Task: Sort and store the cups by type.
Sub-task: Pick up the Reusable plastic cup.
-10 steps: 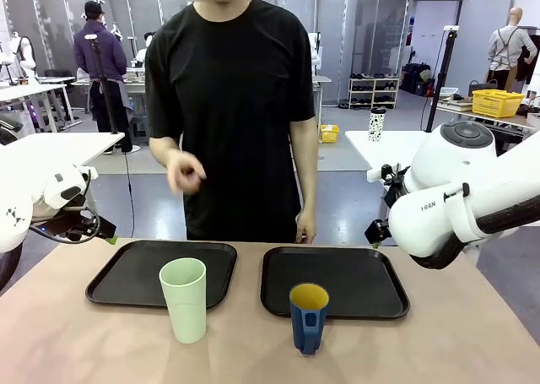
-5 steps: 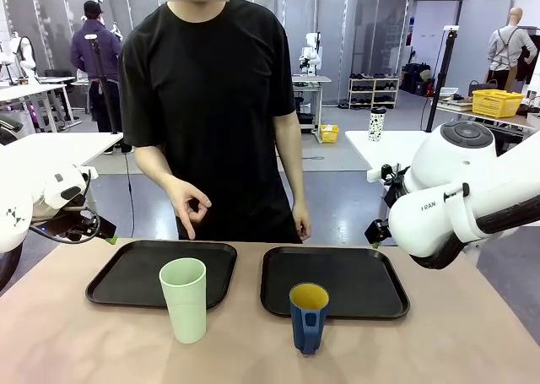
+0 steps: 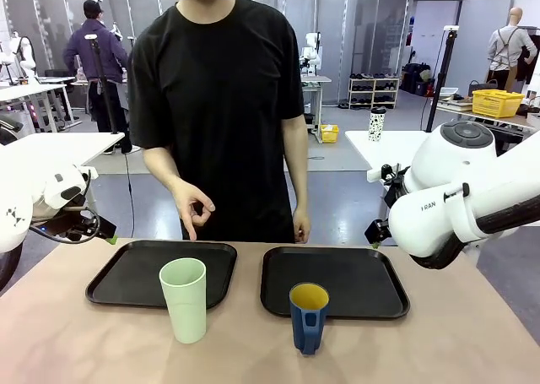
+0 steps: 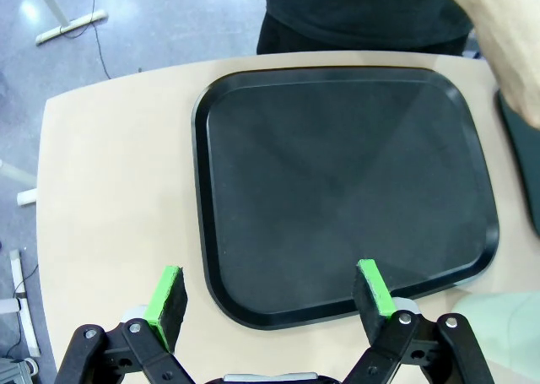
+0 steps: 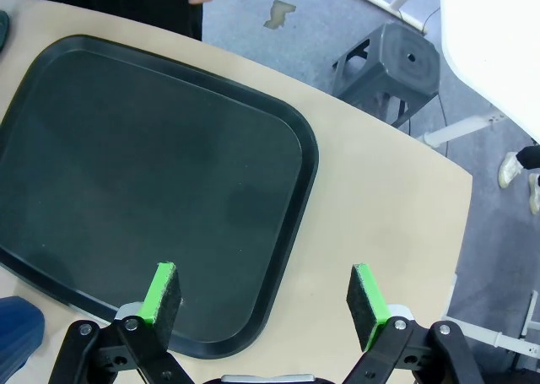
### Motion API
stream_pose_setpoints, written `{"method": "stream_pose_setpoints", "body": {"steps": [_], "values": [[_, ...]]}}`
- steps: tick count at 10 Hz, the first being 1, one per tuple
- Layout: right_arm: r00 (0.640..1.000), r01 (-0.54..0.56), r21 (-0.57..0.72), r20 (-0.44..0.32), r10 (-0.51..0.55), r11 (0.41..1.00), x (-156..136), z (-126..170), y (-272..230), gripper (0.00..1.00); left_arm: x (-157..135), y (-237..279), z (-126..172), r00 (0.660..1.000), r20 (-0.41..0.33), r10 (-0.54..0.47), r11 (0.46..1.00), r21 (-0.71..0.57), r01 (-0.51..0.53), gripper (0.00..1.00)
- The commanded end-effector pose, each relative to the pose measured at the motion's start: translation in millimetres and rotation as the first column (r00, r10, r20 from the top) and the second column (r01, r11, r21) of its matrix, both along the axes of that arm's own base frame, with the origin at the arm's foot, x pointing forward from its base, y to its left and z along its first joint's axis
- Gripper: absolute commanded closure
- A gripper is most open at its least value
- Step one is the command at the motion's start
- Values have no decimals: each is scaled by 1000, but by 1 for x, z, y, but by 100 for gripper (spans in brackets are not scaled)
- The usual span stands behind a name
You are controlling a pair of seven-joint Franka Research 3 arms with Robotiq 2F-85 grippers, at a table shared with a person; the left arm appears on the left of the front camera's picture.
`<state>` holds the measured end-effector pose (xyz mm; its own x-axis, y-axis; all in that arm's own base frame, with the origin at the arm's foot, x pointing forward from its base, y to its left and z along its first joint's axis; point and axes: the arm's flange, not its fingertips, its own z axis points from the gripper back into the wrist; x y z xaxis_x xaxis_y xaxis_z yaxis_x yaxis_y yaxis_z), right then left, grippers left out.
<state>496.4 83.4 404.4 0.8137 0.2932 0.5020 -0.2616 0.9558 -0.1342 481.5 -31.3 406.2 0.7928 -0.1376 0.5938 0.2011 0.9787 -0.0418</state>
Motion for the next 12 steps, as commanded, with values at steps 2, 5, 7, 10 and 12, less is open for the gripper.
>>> {"method": "stream_pose_setpoints", "body": {"steps": [2, 5, 7, 10, 12], "values": [[1000, -2, 0, 0, 2, 1000, 0, 0, 1, 0, 0, -2, 2, 1000, 3, 0, 1000, -2, 0, 0], [1000, -2, 0, 0, 2, 1000, 0, 0, 1, 0, -5, 0, 7, 996, -26, -90, 996, 23, 90, 0], [1000, -2, 0, 0, 2, 1000, 0, 0, 1, 0, -17, 4, 21, 967, -119, -224, 957, 162, 241, 0], [1000, -2, 0, 0, 2, 1000, 0, 0, 1, 0, -36, 0, 30, 846, -280, -454, 772, 351, 530, 0], [1000, -2, 0, 0, 2, 1000, 0, 0, 1, 0, -45, -10, 17, 708, -378, -597, 601, 374, 707, 0]]}}
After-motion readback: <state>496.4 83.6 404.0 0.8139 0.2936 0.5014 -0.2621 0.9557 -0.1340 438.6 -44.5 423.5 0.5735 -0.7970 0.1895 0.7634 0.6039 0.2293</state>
